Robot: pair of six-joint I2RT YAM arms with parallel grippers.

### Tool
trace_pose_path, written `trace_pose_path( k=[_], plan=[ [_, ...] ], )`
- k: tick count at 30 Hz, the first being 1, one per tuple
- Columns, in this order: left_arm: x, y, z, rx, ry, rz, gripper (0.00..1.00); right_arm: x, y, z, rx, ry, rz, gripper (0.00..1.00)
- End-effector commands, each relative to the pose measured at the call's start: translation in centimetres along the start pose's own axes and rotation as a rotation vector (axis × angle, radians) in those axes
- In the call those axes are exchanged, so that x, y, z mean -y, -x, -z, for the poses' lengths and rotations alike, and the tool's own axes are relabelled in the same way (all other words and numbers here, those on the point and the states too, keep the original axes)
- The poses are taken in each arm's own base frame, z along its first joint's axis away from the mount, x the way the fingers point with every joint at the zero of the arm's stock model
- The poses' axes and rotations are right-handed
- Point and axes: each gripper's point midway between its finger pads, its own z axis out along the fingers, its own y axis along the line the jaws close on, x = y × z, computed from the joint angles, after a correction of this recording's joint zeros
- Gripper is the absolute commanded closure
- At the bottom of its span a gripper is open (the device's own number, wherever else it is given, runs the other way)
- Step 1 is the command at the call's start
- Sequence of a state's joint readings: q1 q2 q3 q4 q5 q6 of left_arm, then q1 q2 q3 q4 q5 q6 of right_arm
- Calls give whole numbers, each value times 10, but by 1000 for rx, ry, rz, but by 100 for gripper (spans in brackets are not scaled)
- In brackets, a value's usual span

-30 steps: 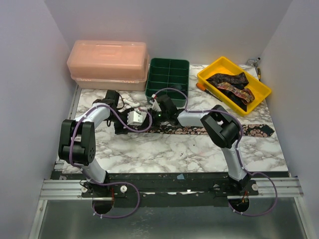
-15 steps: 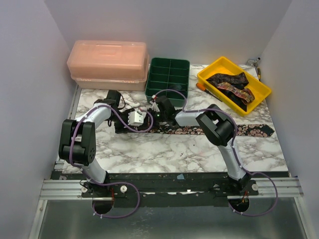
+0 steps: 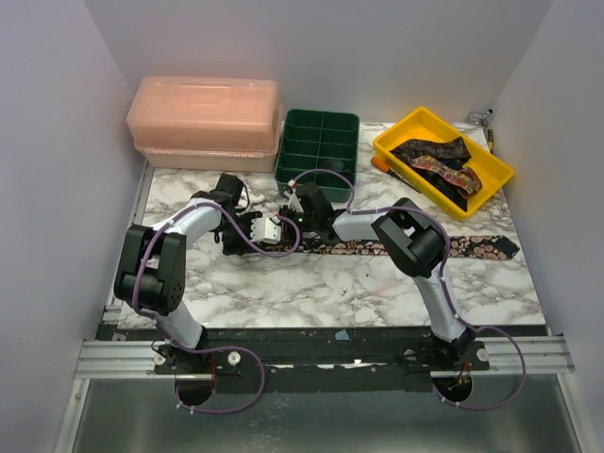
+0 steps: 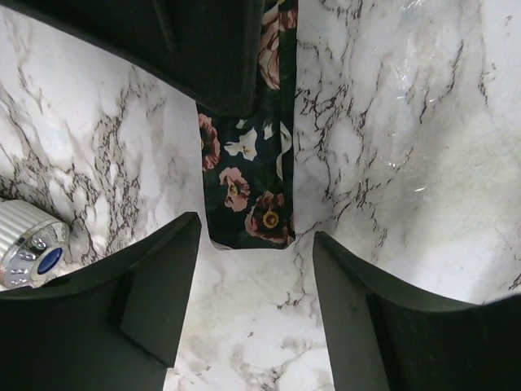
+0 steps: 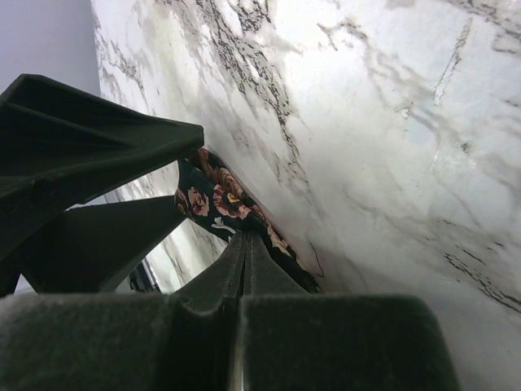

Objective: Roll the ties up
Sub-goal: Roll the tie at the center of the board.

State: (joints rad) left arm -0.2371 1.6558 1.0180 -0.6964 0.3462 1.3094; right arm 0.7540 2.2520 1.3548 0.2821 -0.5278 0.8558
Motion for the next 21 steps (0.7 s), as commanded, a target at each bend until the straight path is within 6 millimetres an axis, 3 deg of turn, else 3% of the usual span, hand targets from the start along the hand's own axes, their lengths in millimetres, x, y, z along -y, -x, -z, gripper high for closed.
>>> trace_pose_path(
  k=[1,6,8,21],
  plan=[
    [-1,-7,-2,-54,-1,23,40,58,-36,0,-70,-181,-22,100],
    [1,-4,-1,-26,22,-27,54,54,-34,0,-68,-170,-17,99],
    [3,6,2,18,16,-25,64,52,-33,0,-72,-161,-14,100],
    [-7,51,24,197,-11,59,84,39,-28,1,-67,-127,6,100]
  ],
)
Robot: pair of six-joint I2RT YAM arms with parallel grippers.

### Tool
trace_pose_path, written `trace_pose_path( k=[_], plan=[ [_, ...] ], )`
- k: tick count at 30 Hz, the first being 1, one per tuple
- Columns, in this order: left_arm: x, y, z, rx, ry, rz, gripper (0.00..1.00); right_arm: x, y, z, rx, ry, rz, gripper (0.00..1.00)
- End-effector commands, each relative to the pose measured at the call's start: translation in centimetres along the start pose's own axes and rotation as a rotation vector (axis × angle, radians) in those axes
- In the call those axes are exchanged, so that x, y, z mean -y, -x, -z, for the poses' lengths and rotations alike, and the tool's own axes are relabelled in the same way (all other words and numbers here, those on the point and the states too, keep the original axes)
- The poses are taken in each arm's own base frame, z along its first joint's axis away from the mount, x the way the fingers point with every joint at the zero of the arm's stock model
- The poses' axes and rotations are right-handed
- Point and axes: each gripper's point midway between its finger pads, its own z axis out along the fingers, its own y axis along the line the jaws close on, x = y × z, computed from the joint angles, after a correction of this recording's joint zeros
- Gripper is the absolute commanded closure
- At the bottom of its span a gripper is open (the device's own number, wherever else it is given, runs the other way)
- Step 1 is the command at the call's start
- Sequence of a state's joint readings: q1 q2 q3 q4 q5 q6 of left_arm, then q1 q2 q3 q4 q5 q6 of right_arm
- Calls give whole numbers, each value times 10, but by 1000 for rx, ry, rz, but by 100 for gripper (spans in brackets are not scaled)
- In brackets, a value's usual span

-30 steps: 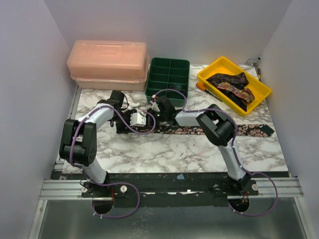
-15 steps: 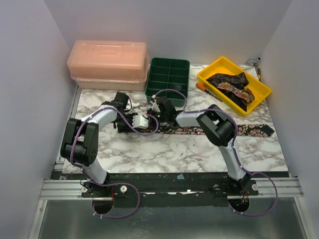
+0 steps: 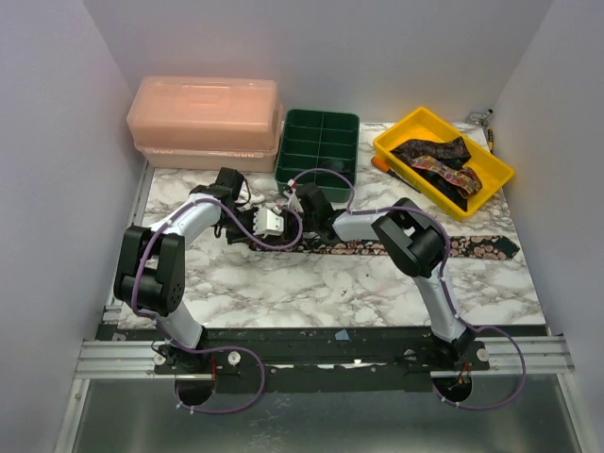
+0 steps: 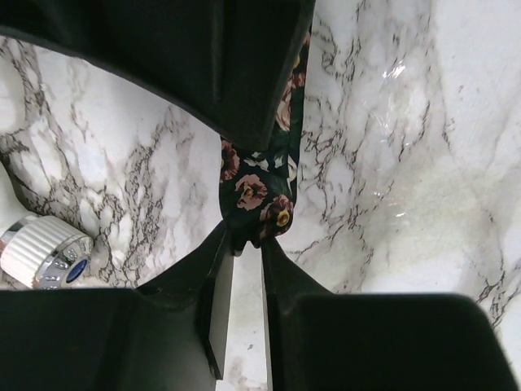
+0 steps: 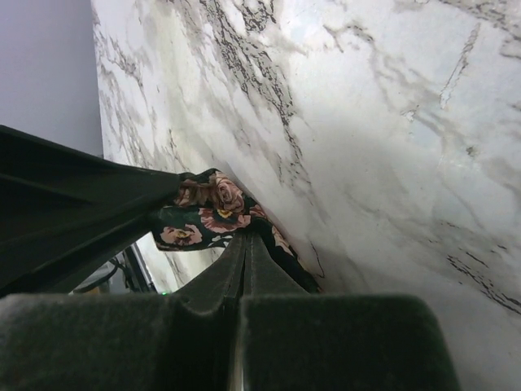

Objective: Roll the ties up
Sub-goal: Roll the tie at the center of the board.

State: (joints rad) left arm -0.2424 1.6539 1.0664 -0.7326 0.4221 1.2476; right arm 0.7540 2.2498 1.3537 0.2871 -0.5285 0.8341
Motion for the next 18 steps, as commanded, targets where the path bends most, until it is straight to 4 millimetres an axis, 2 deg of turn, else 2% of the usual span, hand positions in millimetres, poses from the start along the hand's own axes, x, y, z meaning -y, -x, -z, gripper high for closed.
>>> trace_pose_path(
  k=[1,7,12,18],
  plan=[
    [-2,35,16,132,-10,13,84,36,-27,1,-67,-123,-15,100],
    [-4,46,17,159,-33,26,89,13,-9,11,-39,-67,26,98],
    [-4,45,16,154,-40,19,93,4,5,38,-44,-6,18,77],
    [-3,53,16,170,-50,4,95,-7,-4,57,-97,55,35,65]
  ],
)
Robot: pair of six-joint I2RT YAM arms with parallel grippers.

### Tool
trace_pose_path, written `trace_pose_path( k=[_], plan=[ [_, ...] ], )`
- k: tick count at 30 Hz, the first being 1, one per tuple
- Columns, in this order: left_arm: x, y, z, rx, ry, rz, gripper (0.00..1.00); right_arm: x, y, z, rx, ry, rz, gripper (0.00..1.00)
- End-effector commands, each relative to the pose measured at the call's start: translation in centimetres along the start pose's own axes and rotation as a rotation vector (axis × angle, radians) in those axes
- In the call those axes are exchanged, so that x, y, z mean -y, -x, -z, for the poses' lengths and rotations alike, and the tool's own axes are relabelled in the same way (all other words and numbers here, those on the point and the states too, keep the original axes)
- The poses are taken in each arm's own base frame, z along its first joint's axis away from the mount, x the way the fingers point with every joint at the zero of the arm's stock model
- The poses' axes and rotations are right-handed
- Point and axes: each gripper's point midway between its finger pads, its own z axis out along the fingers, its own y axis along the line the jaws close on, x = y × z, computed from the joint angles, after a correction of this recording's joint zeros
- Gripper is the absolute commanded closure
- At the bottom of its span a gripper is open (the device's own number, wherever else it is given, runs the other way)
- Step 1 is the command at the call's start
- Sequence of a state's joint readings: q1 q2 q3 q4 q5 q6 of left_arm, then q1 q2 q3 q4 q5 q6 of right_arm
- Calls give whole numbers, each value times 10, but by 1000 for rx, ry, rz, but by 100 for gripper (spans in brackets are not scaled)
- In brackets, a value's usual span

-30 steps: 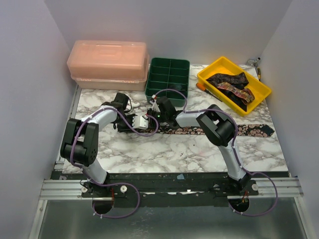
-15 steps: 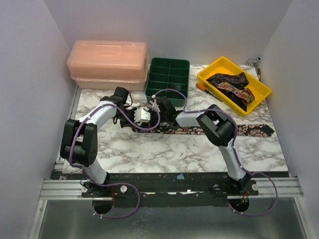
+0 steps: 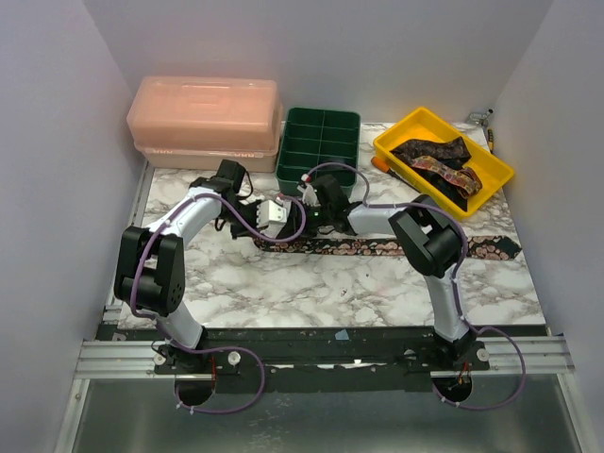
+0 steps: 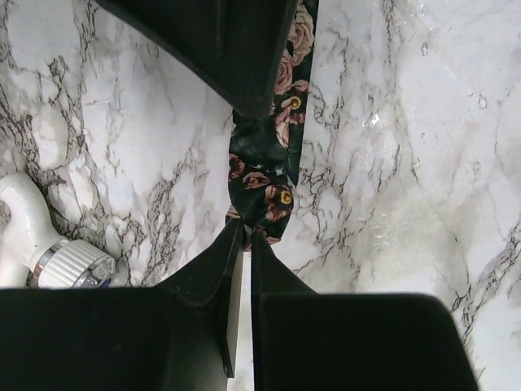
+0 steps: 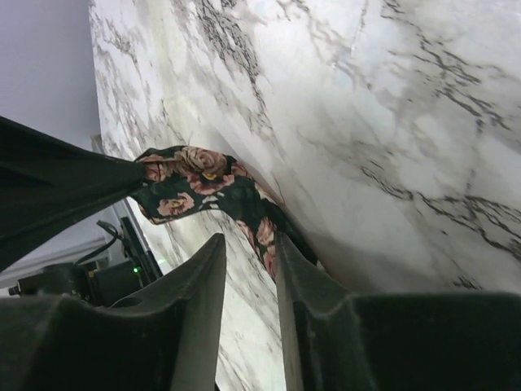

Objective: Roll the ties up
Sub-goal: Roll the tie at the center of the board.

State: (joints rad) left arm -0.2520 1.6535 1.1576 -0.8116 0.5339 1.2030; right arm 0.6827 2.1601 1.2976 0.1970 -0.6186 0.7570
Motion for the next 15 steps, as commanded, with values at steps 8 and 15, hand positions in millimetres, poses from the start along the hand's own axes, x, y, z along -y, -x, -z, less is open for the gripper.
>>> trace_pose_path(
  k=[8,15],
  plan=[
    [6,37,-8,52,-50,-55,96,-38,-9,26,-66,153,8,46],
    [4,55,-18,68,-76,-60,96,-23,-17,54,-55,138,-21,39]
  ],
)
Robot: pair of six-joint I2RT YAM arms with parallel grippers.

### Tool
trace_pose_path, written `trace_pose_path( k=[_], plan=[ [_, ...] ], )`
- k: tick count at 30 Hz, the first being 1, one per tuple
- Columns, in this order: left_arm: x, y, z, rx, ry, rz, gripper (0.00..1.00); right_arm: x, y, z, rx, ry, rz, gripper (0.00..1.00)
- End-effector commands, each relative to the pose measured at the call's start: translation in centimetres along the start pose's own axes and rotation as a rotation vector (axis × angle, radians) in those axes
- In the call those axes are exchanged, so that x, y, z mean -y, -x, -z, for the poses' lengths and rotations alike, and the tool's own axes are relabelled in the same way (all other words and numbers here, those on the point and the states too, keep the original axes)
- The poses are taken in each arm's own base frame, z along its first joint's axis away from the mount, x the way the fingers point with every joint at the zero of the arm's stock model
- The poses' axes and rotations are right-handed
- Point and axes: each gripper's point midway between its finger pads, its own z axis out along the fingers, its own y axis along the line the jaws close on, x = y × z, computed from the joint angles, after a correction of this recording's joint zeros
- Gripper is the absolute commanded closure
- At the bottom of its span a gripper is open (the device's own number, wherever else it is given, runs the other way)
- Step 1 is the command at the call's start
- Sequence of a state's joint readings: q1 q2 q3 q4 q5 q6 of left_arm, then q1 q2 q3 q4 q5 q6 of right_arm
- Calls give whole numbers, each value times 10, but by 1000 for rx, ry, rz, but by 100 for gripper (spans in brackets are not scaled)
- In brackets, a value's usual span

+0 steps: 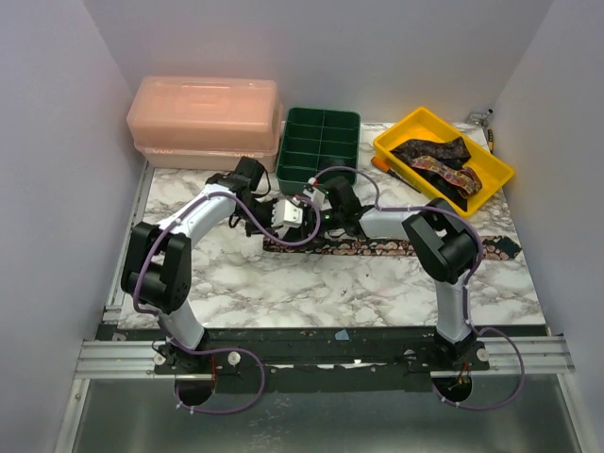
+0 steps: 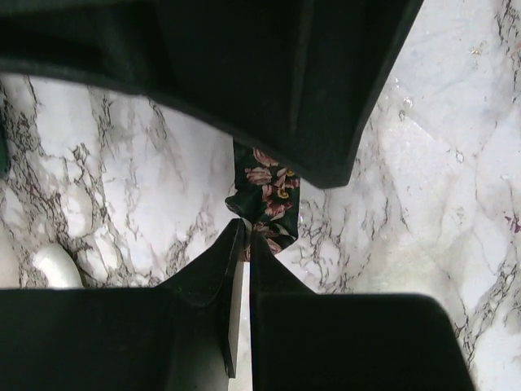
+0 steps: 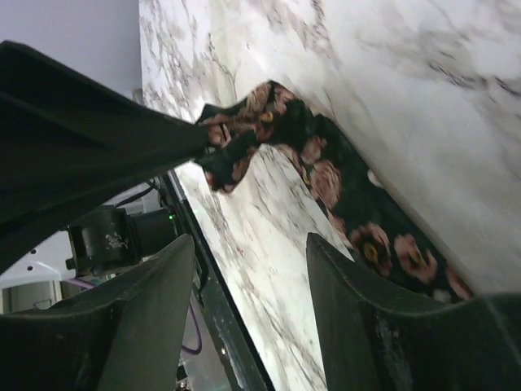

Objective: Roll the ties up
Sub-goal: Roll the tie at the center of the board.

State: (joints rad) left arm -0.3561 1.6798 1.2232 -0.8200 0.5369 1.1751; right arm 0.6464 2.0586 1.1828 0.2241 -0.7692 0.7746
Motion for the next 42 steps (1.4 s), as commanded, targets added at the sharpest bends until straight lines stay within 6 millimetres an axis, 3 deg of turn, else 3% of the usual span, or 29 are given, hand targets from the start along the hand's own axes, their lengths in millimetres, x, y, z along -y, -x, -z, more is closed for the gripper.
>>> trace_pose_path(
  k=[1,7,23,38,42],
  plan=[
    [1,19,-9,50,-48,16,96,-8,-1,20,11,36,5,39],
    [3,27,-19,40,-83,6,96,-12,8,16,54,70,-13,40],
    [6,18,-32,7,-120,29,97,18,20,-12,81,57,-64,51],
    [-1,19,-31,6,-108,21,97,9,21,-16,93,119,-76,78],
    [-2,19,-30,8,-107,22,97,17,17,-18,86,104,-76,99]
  ],
)
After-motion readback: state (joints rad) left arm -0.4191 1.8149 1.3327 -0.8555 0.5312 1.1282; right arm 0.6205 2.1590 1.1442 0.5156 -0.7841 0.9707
